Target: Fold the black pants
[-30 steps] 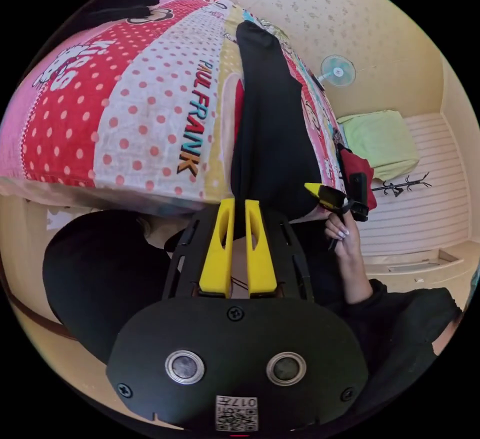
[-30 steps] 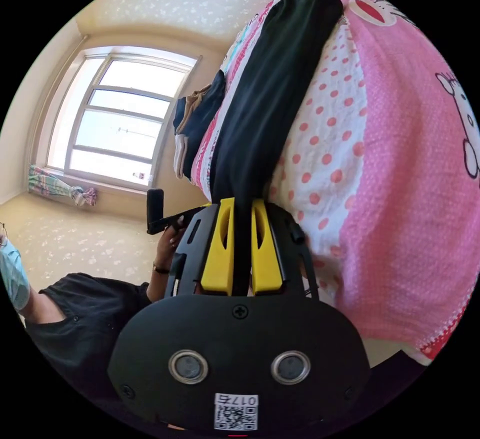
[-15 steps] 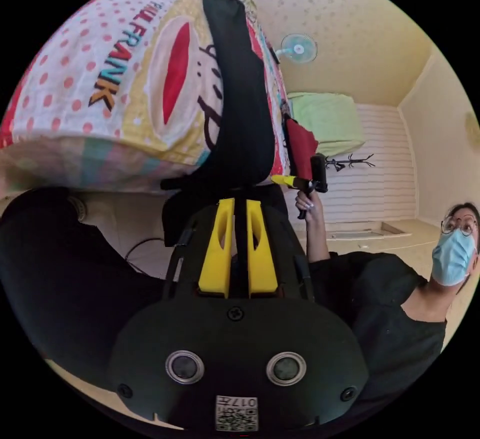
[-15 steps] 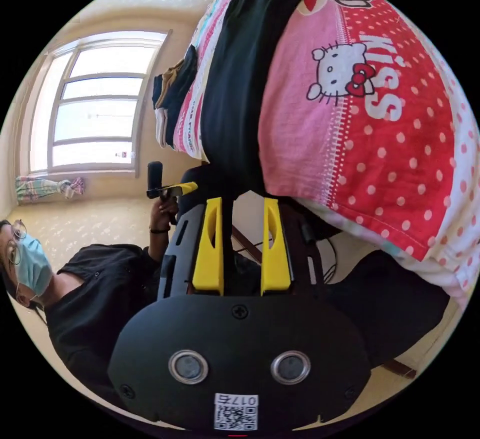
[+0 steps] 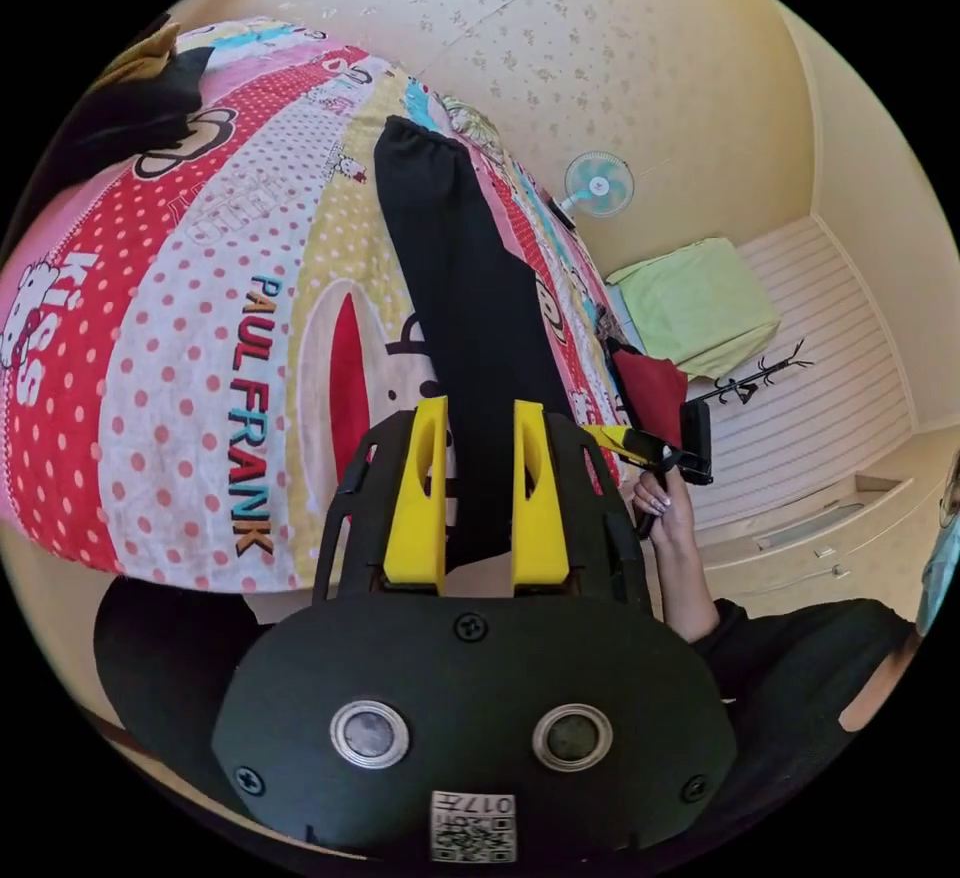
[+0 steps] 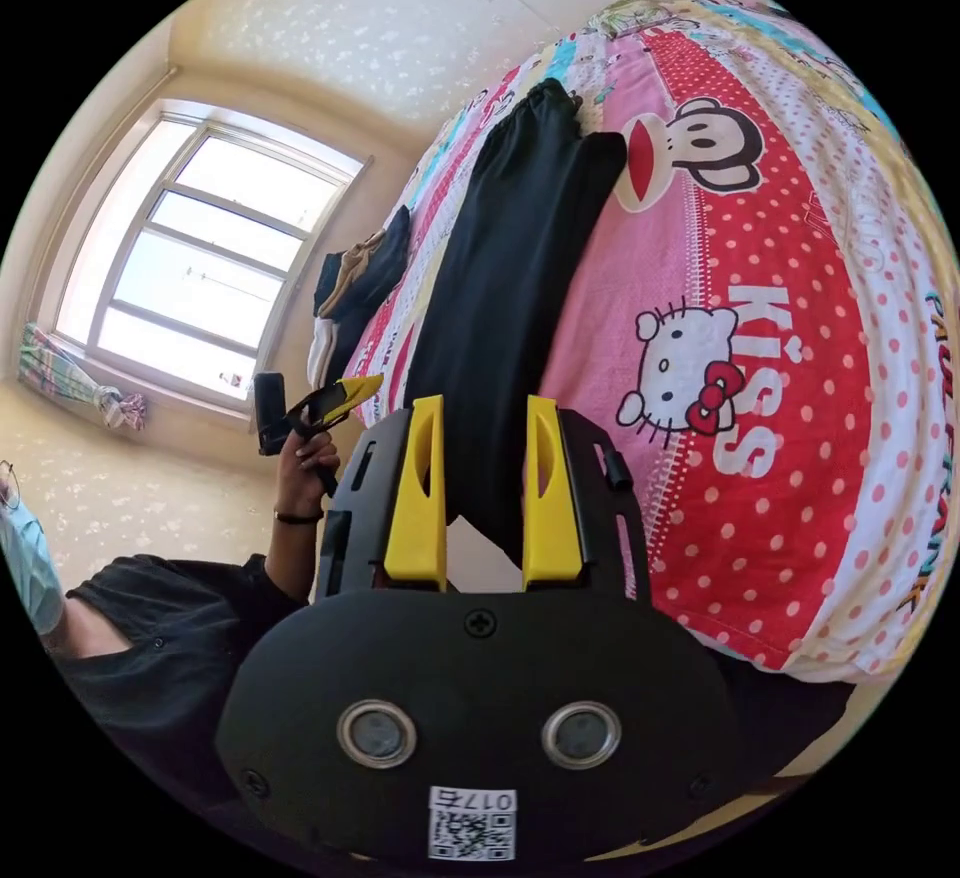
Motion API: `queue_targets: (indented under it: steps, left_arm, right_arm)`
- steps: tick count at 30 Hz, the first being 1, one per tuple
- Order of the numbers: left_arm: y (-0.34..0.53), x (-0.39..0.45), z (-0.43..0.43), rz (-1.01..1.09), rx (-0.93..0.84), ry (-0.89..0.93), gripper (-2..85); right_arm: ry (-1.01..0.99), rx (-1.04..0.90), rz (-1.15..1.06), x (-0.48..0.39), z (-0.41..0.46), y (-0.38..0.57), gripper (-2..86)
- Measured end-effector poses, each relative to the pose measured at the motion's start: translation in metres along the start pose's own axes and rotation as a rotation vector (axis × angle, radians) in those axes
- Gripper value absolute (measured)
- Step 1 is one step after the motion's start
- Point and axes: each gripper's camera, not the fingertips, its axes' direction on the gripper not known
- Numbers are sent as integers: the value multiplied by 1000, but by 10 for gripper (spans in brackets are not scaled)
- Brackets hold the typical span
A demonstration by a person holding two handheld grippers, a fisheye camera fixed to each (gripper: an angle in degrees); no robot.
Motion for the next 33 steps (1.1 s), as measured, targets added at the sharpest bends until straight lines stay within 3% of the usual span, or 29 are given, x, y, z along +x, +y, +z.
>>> queue_targets:
  steps: [7,14,21,27,33]
  left_arm:
    - [-6,-41,24,-157,-126,228,132]
    - [19,-27,33,-162,-134,219,104]
    - [15,-25,53,-162,-165,285,60]
    - [33,-6,52,-109,-185,351,54]
    - [65,58,14,163,-253,517,47]
  right_arm:
    - [-199,-140,37,21,3,-26,138]
    - [-192,-188,-37,-9,3,-11,137]
    - [-391,-205,-4,-8,22,-27,107]
    - [-398,-157,-57,-38,7,1,52]
    - [-391,-136,-311,-123,-47,49,9]
